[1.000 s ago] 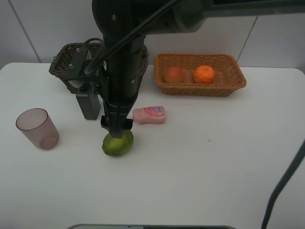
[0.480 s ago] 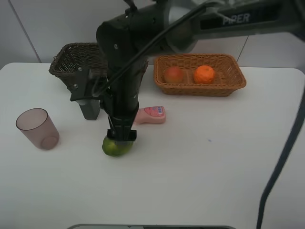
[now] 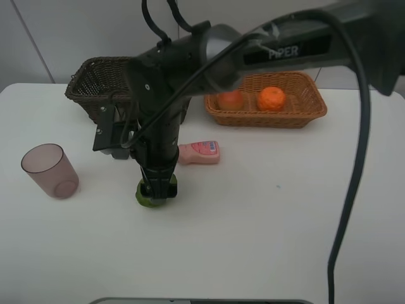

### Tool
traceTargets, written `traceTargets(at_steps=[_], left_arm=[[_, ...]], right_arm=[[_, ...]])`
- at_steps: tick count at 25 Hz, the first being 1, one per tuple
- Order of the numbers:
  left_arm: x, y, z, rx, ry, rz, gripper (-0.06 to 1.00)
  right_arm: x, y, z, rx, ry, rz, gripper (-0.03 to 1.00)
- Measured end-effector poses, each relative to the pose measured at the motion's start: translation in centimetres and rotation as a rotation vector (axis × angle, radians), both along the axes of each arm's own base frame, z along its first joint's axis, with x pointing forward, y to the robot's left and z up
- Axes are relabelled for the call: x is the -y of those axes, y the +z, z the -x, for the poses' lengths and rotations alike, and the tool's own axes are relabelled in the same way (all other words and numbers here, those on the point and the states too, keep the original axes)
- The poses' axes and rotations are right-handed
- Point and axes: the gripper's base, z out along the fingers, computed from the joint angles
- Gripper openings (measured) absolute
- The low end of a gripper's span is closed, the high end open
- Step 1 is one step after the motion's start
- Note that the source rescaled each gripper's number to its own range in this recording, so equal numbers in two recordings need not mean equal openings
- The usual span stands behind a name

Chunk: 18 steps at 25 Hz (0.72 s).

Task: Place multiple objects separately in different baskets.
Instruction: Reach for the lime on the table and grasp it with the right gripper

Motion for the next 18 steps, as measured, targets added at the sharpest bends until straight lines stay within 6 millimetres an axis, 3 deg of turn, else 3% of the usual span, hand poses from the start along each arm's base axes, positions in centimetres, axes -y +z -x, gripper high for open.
traceTargets(at_steps=[11,18], left_arm=[[0.0,0.0,0.0,0.0,0.0,0.0,0.99],[0.0,0.0,0.0,0.0,0.0,0.0,0.99]], right_arm=[[-0.1,-1.8,-0.1,-0.016,0.003,0.029,0.89],[-0.3,-1.9,-0.3,0.003,0.006,0.0,0.89]])
